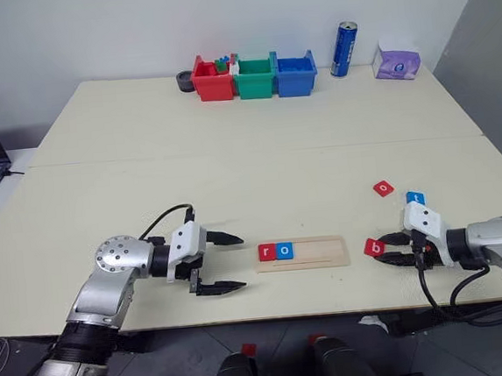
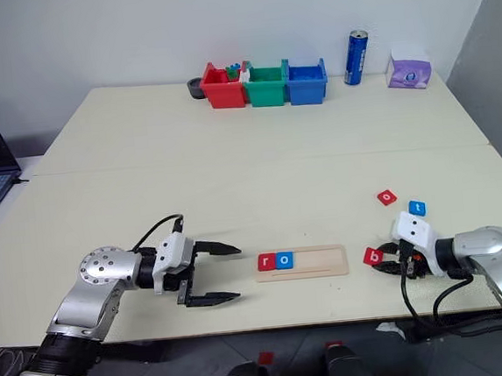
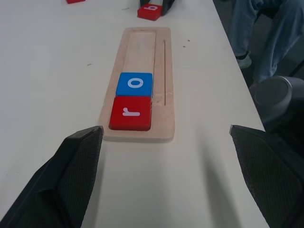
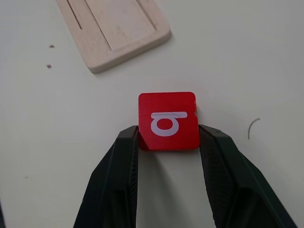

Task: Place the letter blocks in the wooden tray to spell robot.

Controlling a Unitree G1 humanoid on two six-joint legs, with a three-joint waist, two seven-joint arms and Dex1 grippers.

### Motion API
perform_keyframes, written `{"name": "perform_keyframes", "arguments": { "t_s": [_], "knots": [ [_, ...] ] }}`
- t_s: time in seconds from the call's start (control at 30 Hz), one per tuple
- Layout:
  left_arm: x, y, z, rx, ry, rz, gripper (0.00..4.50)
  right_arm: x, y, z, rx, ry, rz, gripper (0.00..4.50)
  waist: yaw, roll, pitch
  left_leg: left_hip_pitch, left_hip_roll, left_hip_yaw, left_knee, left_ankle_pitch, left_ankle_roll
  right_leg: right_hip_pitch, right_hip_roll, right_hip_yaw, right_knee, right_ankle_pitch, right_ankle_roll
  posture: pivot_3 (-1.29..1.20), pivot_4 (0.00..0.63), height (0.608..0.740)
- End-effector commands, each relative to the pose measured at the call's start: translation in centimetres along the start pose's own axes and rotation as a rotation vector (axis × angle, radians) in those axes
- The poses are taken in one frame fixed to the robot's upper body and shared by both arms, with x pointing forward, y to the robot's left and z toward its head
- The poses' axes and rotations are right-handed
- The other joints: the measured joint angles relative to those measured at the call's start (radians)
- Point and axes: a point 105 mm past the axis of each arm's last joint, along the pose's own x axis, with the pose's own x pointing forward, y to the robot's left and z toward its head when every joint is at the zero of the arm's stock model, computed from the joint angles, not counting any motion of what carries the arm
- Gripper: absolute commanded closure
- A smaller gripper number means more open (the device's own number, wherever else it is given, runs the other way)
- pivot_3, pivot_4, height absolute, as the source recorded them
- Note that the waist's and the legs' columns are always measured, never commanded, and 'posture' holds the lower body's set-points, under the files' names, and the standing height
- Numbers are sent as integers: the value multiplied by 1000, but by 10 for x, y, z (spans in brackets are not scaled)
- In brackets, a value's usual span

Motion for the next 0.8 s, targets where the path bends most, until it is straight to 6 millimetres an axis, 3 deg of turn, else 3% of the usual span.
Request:
{"name": "perform_keyframes", "arguments": {
  "t_s": [0.03,0.1,0.2,0.33,0.8],
  "knots": [
    [-8,5,3,27,8,33,0,-7,8,35,-83,-86,10,3033,0,0,0,0,0,0,0,0,0,0,0,0,0,0,0,0,150,740],
    [-10,6,2,26,13,42,0,1,21,53,-128,-117,56,3033,0,0,0,0,0,0,0,0,0,0,0,0,0,0,0,0,150,740],
    [-11,7,1,27,17,47,0,16,32,66,-183,-103,103,3033,-2,0,0,0,0,-1,0,0,0,0,0,0,0,0,0,0,150,740],
    [-10,8,2,32,16,51,0,39,31,76,-216,-59,110,3033,0,1,0,0,0,-1,0,0,0,0,0,0,0,0,0,0,150,740],
    [-3,8,12,34,-3,67,0,72,27,86,-261,-1,136,3033,0,1,0,-1,0,-1,0,0,0,-1,-1,-2,0,2,-4,0,150,740]
  ]
}}
